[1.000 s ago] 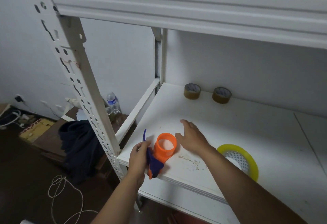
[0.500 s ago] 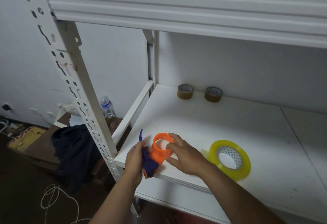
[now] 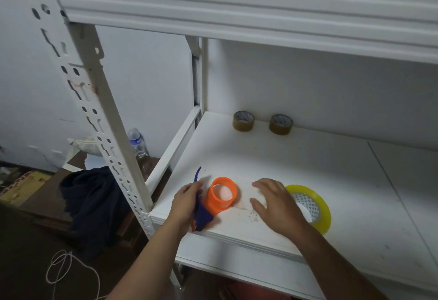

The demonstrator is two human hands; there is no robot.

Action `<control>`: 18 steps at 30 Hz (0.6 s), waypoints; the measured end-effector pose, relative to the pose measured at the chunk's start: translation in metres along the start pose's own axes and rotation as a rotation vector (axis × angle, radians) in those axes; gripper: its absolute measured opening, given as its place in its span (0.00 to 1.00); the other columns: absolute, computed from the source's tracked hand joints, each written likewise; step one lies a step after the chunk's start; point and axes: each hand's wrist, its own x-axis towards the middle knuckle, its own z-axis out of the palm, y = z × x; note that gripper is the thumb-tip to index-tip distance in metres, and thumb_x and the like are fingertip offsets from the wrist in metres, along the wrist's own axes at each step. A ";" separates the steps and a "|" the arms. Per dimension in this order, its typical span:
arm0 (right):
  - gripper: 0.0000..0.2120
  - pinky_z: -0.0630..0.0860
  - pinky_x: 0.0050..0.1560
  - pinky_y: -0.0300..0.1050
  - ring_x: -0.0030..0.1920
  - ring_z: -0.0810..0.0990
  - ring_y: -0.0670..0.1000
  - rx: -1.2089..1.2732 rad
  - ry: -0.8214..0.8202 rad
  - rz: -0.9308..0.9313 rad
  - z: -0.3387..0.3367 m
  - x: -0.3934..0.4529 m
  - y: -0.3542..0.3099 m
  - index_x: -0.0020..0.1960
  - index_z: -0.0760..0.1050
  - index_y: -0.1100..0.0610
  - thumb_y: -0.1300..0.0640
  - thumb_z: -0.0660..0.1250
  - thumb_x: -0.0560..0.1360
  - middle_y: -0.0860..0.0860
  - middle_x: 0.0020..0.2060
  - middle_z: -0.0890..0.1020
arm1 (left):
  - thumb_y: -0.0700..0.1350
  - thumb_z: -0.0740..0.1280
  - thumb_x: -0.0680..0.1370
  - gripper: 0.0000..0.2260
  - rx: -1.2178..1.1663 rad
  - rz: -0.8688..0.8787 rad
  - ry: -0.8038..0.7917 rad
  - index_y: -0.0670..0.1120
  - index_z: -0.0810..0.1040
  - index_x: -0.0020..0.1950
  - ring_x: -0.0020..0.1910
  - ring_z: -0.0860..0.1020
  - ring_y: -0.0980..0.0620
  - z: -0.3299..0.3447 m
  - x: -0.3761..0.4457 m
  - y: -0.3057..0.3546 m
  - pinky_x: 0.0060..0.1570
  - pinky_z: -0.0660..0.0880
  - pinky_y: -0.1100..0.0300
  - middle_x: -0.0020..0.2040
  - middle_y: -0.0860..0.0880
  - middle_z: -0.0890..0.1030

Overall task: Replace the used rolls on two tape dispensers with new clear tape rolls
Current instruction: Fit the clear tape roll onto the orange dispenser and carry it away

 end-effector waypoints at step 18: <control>0.24 0.55 0.65 0.57 0.57 0.77 0.56 -0.310 -0.216 0.215 -0.020 -0.069 0.046 0.61 0.71 0.53 0.38 0.59 0.73 0.49 0.51 0.81 | 0.47 0.68 0.78 0.14 0.224 0.067 -0.169 0.34 0.77 0.47 0.32 0.75 0.45 0.085 0.001 0.008 0.30 0.77 0.57 0.38 0.41 0.75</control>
